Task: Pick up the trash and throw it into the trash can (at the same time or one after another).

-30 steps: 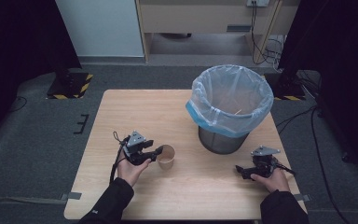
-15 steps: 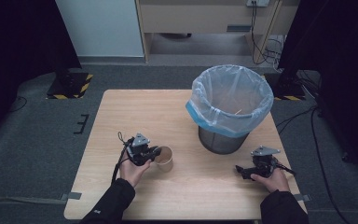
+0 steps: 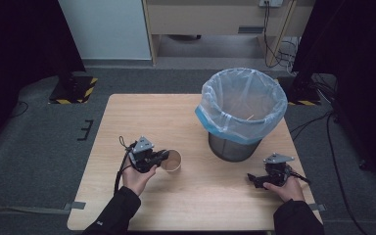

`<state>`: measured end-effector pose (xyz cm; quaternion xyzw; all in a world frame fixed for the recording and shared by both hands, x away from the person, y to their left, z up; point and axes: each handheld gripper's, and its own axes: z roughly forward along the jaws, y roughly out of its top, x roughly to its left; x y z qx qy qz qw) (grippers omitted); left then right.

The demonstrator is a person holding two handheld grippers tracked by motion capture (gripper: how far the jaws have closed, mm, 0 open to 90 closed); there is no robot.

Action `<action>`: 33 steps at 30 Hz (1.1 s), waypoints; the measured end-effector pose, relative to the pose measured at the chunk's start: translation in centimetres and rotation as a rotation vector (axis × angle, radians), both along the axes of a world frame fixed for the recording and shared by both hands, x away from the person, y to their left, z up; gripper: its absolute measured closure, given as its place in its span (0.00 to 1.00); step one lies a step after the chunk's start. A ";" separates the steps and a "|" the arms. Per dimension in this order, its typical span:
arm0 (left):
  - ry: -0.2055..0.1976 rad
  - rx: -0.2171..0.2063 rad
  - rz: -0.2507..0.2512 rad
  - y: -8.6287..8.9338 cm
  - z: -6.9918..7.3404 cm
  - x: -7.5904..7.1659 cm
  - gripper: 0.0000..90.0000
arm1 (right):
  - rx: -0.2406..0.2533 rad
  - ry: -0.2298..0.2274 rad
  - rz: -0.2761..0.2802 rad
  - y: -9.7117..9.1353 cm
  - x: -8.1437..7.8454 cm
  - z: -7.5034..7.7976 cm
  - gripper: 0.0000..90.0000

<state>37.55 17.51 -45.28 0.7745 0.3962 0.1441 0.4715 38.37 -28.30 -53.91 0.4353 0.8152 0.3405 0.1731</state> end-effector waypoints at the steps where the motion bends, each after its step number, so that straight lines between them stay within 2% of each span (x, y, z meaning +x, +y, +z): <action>1: -0.013 -0.007 0.001 0.1 0.4 -0.1 0.91 | 0.001 0.000 -0.001 0.0 0.0 0.0 0.01; 12: -0.097 -0.086 0.029 1.4 3.3 -0.9 0.91 | 0.001 0.000 -0.001 0.0 0.0 0.0 0.01; 23: -0.212 -0.186 0.059 2.9 7.2 -2.0 0.91 | 0.001 0.000 -0.001 0.0 0.0 0.0 0.01; 33: -0.293 -0.246 0.056 2.9 10.1 -2.8 0.91 | 0.001 0.000 -0.002 0.0 0.0 0.0 0.01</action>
